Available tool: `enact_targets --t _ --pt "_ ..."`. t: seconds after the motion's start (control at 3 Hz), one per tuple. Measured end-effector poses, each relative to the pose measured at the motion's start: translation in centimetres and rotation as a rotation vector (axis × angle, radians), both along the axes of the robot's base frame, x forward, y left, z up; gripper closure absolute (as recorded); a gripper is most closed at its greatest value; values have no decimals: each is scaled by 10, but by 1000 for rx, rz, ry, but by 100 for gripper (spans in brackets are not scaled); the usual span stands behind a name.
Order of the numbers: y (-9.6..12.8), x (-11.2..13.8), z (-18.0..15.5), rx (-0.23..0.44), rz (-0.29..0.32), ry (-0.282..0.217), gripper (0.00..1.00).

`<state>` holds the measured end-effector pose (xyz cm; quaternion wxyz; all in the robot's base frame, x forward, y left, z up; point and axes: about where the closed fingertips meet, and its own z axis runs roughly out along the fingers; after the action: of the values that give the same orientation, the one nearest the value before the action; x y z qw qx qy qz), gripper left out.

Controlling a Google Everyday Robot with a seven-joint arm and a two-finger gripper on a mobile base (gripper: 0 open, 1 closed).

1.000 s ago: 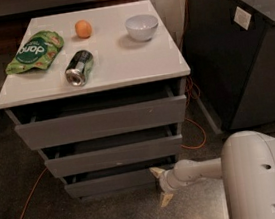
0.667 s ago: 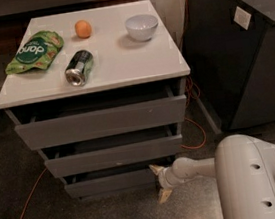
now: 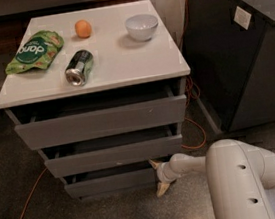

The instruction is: Place green can into bottom drawer

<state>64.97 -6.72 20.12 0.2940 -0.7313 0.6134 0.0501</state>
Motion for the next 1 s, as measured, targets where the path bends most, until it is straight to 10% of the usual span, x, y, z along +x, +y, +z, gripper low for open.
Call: enact_targets --t 0.33,1.0 --pt "0 17 -13 2 -15 -17 0" --pt "0 33 -31 0 -45 -13 46"
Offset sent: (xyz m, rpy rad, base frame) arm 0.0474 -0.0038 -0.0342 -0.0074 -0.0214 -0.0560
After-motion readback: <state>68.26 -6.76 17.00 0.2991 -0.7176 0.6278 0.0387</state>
